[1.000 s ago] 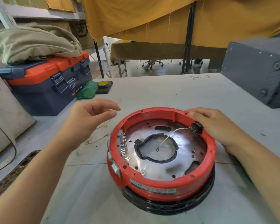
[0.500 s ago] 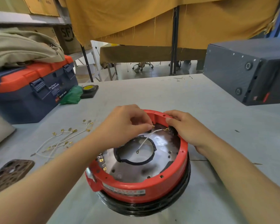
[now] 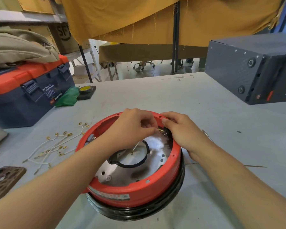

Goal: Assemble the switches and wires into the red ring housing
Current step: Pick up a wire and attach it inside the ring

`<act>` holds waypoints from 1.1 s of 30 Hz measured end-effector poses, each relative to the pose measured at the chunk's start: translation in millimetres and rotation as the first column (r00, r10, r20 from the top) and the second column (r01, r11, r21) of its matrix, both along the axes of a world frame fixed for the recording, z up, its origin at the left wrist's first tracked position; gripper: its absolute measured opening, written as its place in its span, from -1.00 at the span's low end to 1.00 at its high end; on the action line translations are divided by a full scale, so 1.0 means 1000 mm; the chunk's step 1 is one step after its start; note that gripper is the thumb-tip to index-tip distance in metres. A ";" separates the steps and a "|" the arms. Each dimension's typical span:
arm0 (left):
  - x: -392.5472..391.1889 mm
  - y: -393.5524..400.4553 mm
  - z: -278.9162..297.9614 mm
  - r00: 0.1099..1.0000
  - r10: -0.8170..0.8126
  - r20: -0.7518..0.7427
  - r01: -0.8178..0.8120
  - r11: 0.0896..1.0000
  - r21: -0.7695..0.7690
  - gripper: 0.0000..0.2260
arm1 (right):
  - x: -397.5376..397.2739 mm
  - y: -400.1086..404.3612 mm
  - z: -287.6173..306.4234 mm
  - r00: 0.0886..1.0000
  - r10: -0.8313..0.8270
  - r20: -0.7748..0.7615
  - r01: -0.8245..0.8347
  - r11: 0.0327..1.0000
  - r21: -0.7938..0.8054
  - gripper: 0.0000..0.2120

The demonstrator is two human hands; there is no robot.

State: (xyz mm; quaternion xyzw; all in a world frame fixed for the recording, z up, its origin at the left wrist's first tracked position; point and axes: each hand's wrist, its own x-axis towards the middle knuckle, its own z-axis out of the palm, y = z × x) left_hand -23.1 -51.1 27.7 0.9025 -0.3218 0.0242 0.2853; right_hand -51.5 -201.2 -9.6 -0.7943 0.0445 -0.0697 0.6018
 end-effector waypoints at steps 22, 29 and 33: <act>-0.006 -0.006 -0.009 0.998 -0.025 0.053 0.026 0.999 -0.023 -0.92 | -0.002 -0.001 0.002 1.000 0.009 -0.011 -0.009 0.999 -0.031 -0.77; -0.010 -0.008 -0.010 0.986 -0.023 0.162 0.022 1.000 0.011 -0.93 | -0.002 0.000 0.002 1.000 0.013 -0.004 -0.013 0.999 -0.048 -0.76; -0.014 -0.011 -0.011 0.977 -0.012 0.213 0.009 1.000 0.012 -0.91 | -0.003 0.001 0.002 1.000 0.010 -0.007 -0.010 0.999 -0.044 -0.75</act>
